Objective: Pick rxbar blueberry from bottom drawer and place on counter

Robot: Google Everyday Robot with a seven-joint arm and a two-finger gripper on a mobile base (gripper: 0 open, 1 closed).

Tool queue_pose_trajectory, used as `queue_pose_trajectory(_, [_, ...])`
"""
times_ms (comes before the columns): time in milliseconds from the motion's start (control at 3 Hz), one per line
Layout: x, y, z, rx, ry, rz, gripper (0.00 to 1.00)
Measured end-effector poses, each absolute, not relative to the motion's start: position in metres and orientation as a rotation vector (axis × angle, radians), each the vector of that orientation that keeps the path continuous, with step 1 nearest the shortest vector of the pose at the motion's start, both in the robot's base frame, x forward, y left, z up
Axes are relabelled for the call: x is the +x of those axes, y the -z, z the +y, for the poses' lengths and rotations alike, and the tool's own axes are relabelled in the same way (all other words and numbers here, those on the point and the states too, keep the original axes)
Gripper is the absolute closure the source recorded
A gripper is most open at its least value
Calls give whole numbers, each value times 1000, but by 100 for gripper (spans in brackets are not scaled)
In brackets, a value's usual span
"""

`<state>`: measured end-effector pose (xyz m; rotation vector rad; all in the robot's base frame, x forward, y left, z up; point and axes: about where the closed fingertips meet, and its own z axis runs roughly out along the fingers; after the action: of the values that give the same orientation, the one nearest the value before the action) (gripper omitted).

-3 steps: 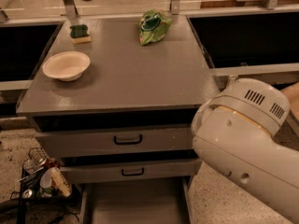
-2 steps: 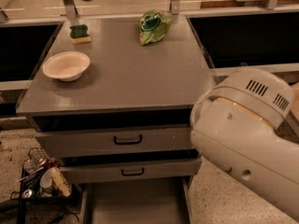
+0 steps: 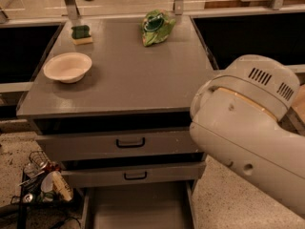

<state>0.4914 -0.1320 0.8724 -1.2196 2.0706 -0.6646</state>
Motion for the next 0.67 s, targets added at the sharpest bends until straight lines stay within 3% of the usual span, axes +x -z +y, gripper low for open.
queue_pose_trajectory(667, [503,-878,-114,-1273,648,2040,100])
